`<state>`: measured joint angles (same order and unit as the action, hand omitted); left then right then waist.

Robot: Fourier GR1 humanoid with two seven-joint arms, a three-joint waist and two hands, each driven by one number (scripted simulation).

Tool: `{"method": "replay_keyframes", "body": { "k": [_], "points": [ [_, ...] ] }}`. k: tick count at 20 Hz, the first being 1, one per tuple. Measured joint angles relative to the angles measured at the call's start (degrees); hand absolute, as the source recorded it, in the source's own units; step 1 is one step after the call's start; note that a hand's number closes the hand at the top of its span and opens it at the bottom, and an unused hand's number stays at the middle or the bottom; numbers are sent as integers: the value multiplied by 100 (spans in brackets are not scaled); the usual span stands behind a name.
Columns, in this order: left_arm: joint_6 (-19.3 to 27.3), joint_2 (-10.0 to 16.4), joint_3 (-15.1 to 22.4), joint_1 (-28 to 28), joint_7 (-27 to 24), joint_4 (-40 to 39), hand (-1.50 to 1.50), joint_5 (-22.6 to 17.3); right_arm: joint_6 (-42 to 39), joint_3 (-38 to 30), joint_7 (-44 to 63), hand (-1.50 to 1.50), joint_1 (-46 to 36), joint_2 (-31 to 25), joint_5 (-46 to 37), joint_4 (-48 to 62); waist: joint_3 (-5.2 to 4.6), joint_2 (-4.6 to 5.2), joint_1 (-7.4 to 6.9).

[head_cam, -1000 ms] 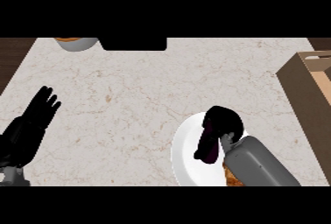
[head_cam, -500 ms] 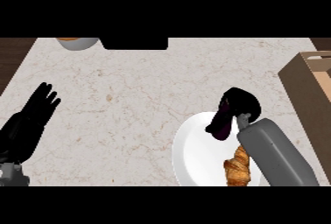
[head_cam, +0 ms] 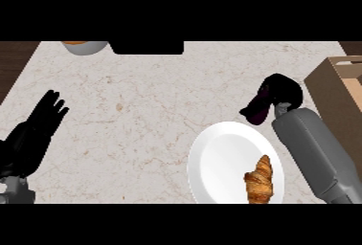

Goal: Pick the eggplant from the plate and place it in the cardboard box

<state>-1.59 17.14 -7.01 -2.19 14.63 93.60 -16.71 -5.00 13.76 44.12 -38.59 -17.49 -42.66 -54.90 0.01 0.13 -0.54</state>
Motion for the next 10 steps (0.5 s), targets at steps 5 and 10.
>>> {"method": "replay_keyframes", "body": {
  "k": [5, 10],
  "points": [
    [9, -60, -11, 97, -44, 8, 0, 81, -100, -17, 187, 150, -244, -237, -269, -688, -2, -25, 49],
    [-10, -46, -64, 97, 21, 45, 0, 55, -201, 41, 857, 150, -667, -318, -692, -1620, -5, -50, 79]
  ]
}}
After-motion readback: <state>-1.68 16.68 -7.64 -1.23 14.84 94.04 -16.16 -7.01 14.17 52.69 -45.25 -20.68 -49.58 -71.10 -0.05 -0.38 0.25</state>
